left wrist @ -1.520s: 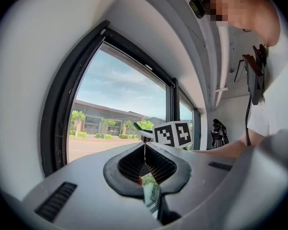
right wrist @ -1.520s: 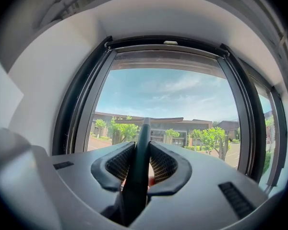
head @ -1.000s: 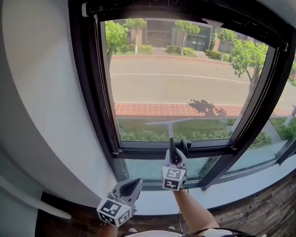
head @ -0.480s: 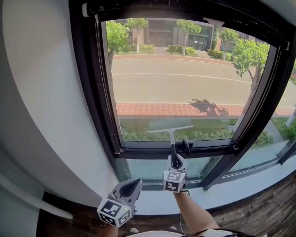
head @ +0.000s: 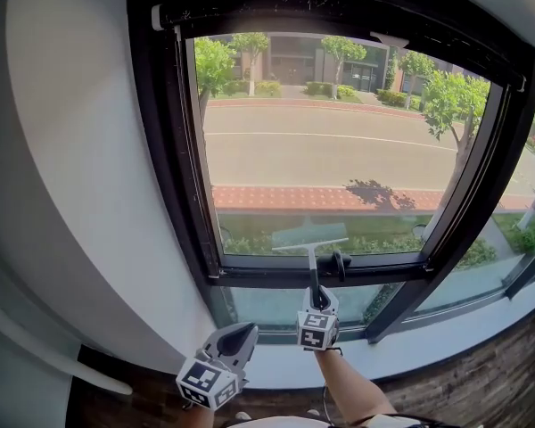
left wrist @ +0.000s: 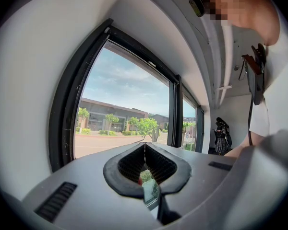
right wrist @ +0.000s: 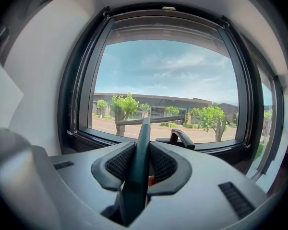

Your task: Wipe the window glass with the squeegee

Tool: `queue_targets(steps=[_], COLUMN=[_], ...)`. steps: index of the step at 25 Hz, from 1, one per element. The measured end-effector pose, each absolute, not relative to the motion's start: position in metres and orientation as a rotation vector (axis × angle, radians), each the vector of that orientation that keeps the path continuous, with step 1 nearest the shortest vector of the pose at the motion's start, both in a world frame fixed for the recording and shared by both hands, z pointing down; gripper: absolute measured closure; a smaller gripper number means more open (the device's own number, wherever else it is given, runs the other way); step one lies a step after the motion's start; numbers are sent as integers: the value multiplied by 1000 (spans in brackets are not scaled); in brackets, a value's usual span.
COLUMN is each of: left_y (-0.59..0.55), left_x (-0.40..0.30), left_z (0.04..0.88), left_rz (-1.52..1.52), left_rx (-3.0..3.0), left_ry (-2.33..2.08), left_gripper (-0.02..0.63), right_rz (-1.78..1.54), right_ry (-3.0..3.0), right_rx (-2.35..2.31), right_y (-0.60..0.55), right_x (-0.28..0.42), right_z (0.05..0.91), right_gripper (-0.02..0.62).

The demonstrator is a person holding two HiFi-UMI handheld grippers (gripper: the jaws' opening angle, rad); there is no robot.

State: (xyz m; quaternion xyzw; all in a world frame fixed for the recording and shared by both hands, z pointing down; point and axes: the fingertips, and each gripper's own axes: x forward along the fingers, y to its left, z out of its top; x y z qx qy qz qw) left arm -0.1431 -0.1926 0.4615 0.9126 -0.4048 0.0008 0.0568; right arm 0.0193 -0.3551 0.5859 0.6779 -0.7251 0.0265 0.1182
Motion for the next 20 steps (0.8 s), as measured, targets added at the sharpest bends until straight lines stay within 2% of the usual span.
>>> queue_targets(steps=[12,20], left_y=[-194,-194], left_x=[-141,-140], left_z=[465,465], left_rz=[17,17], left_rx=[2765,2765], left_ry=[-1220,-1221], left_gripper=[588,588], right_rz=[117,139], right_ry=[-2091,-2137], right_rx=[1938,1945], right_y=[-357,-348], right_x=[25,20], right_z=[614,597], right_gripper=[497,497])
